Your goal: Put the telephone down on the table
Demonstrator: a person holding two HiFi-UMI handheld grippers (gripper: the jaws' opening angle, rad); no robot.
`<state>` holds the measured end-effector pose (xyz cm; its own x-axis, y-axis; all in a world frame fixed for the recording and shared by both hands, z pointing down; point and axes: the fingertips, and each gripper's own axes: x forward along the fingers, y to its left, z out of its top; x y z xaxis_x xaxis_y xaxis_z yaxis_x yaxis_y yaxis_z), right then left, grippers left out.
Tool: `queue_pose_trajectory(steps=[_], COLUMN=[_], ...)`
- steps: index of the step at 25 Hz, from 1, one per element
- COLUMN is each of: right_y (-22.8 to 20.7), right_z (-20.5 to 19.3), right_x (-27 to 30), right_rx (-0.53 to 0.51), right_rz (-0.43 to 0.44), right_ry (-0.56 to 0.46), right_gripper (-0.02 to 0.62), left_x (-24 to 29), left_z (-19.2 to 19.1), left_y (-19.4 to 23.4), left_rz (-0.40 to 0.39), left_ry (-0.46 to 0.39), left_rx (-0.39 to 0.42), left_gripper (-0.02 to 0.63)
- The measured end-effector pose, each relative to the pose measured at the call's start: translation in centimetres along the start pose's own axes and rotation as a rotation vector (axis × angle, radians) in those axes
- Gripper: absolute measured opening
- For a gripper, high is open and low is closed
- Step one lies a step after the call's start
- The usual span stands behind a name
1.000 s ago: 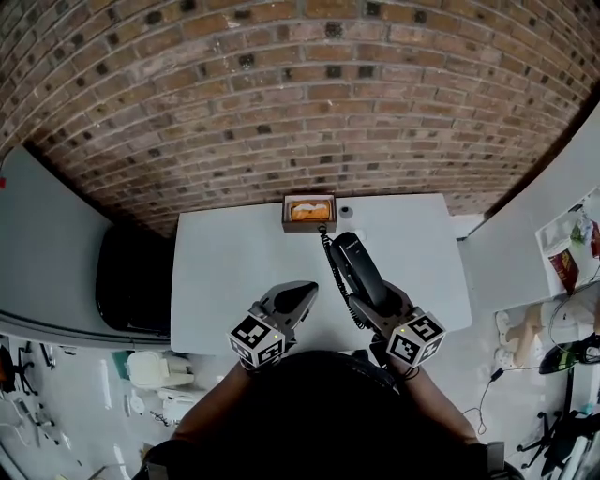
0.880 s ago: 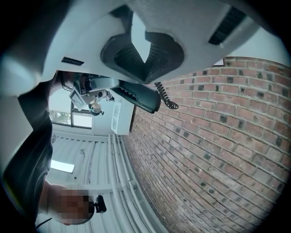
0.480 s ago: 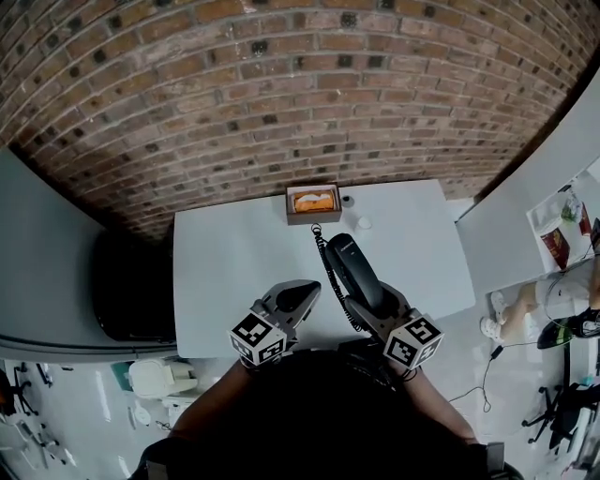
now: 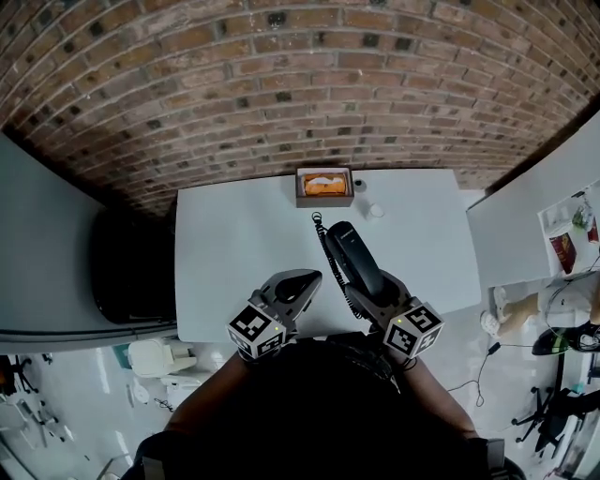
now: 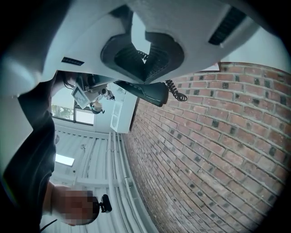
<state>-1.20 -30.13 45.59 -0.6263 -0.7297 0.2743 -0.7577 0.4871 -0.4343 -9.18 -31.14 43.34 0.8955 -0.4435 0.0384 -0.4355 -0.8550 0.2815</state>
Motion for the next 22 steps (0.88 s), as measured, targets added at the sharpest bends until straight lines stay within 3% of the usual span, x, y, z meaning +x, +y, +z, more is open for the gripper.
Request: queue_pose_trajectory(steps=[11,15,22], right_y=[-4.9,-7.2,-10.8], right_z=[-1.6,-2.9,-5.7], right_x=[3.5,4.6,6.3], right_rx=[0.013,0.023,0.053], right_rz=[-0.002,-0.015,-0.048], right_ry=[0.075,0.105,0.158], right_gripper=[0.272,0.272,0.272], left_x=[2.3,3.2,4.3], left_z=[-2.4,-4.5,-7.3], left_y=[3.2,4.4,5.6], left_rz=[0.026,0.034,0.049], left_ry=[0.058,0.108,0.154], left_rx=[-0.033,-0.004,-0.048], left_gripper=[0.006,0.006,0.006])
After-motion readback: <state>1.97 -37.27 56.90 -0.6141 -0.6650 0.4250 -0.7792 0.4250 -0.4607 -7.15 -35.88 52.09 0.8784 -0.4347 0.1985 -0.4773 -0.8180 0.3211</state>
